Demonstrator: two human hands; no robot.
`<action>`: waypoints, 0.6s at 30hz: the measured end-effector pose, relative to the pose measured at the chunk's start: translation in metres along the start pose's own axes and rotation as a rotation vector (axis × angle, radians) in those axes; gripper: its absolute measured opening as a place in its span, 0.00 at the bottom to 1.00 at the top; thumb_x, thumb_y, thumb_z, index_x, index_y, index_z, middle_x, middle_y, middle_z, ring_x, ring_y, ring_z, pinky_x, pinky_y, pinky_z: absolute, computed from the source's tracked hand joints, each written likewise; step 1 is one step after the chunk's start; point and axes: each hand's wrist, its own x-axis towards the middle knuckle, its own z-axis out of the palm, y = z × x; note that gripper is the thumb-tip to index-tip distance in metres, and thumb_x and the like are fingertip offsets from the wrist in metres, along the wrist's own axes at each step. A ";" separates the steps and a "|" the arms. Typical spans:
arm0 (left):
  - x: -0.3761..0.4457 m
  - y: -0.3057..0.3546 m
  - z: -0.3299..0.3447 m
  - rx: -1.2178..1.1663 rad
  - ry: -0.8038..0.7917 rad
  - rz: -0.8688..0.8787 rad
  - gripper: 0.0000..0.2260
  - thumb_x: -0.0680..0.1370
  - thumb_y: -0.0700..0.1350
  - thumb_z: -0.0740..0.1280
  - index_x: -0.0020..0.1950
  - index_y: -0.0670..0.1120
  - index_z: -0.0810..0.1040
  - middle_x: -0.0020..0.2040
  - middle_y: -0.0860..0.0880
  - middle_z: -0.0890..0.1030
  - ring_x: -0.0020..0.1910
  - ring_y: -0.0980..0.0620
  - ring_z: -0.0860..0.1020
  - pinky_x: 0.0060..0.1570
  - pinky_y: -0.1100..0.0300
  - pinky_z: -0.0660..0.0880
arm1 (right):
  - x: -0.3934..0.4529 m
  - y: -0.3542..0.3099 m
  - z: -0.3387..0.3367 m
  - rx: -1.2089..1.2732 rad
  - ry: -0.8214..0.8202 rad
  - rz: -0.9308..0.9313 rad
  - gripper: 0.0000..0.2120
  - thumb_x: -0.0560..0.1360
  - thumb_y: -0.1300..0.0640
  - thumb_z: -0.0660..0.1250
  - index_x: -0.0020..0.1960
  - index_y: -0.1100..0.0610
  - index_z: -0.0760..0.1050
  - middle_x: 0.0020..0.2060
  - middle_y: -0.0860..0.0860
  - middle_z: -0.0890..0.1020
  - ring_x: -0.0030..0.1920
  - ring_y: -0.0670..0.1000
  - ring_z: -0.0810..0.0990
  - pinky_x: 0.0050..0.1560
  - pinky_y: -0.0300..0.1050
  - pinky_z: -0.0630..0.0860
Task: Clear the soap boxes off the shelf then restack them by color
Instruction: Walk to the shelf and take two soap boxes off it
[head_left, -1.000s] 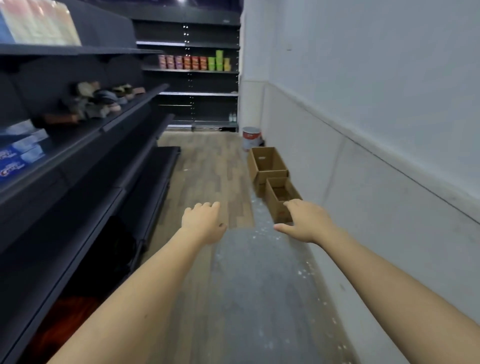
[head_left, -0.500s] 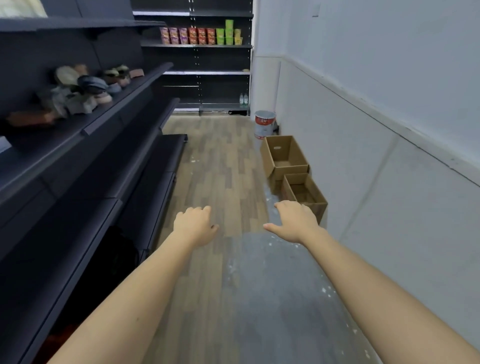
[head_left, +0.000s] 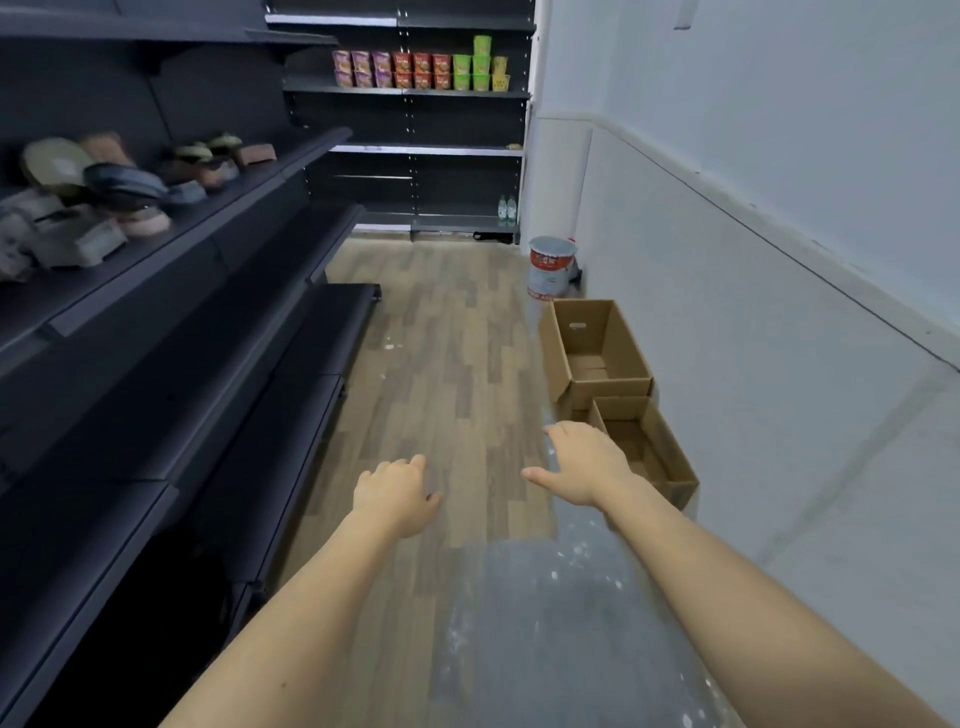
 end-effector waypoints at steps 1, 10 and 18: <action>0.021 0.002 -0.006 0.003 0.000 -0.005 0.20 0.80 0.55 0.56 0.67 0.46 0.65 0.63 0.46 0.74 0.61 0.45 0.72 0.57 0.52 0.67 | 0.021 0.005 -0.004 -0.001 -0.009 -0.008 0.35 0.75 0.36 0.59 0.73 0.59 0.61 0.70 0.55 0.67 0.70 0.55 0.65 0.68 0.49 0.63; 0.167 0.003 -0.042 -0.060 0.011 -0.078 0.20 0.80 0.54 0.57 0.68 0.46 0.65 0.64 0.45 0.73 0.62 0.44 0.71 0.57 0.52 0.67 | 0.181 0.038 -0.016 -0.006 -0.075 -0.057 0.35 0.76 0.37 0.59 0.73 0.59 0.60 0.71 0.56 0.66 0.71 0.56 0.63 0.70 0.51 0.60; 0.298 -0.027 -0.065 -0.036 0.009 -0.097 0.19 0.79 0.54 0.56 0.67 0.46 0.66 0.63 0.46 0.73 0.61 0.45 0.71 0.57 0.53 0.67 | 0.321 0.034 -0.019 -0.038 -0.082 -0.132 0.34 0.76 0.37 0.58 0.72 0.58 0.61 0.70 0.55 0.67 0.70 0.55 0.63 0.70 0.50 0.60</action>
